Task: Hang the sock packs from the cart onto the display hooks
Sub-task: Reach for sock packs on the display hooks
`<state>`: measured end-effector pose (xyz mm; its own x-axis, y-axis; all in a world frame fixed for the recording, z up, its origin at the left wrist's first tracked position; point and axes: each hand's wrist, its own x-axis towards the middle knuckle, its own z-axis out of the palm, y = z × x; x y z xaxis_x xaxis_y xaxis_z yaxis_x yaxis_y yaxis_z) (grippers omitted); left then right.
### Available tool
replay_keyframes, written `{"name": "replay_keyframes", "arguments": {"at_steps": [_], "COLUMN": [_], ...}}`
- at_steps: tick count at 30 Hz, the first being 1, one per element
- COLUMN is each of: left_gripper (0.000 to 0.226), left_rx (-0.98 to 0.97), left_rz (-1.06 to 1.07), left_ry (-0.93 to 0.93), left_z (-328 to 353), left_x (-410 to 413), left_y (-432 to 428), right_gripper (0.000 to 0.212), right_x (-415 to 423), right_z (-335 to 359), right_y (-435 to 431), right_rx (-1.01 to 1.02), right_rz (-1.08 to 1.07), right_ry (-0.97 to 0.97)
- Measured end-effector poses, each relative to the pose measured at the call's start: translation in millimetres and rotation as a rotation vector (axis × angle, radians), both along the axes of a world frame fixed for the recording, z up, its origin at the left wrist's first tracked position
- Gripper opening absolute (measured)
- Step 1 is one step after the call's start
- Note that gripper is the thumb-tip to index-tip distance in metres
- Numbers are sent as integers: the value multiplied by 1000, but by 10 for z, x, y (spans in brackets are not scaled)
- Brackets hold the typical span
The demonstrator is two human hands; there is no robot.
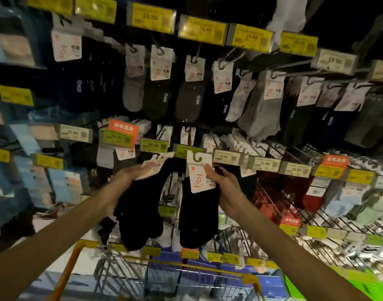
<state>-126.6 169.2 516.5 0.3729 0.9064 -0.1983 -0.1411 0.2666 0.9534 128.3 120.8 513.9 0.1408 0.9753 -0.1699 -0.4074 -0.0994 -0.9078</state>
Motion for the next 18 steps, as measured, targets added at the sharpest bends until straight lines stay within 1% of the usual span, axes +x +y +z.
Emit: {"name": "replay_keyframes", "arguments": {"at_steps": [2,3,5,7,9,13,15,18], "left_gripper": [26,16,8,8,20,28,21,22], "left_rx": [-31,-62,-102,-121,-145,-150,-122,-83], "left_rz": [-63,-62,-27,15,42,62,65,94], "left_ry": [64,99,126,132,136,165,180,195], "left_z": [-255,-417,-630,-780,-921,-1048,-1057,-1095], "left_x": [-140,-195,-251,-300,-314,-211,-135,-13], "left_y": [-94,-119,-162,-87,48,240,320,457], "right_gripper": [19,18,21,24,21,19,24,26], "right_x": [-119,-181,-276,-347,-384,-401,-405,-397], "right_z": [-224,-336,-566,-757,-900,-1007,-1004,-988], "right_y": [-35,-54,-57,-36,-4,118,243,477], "right_rx": [-40,-66,-124,-168,-166,-147,-138,-116], "right_rz": [-8,-16,-36,-50,-77,-113,-136,-160], "right_ry": [-33,-42,-45,-23,22,30,24,-22]}}
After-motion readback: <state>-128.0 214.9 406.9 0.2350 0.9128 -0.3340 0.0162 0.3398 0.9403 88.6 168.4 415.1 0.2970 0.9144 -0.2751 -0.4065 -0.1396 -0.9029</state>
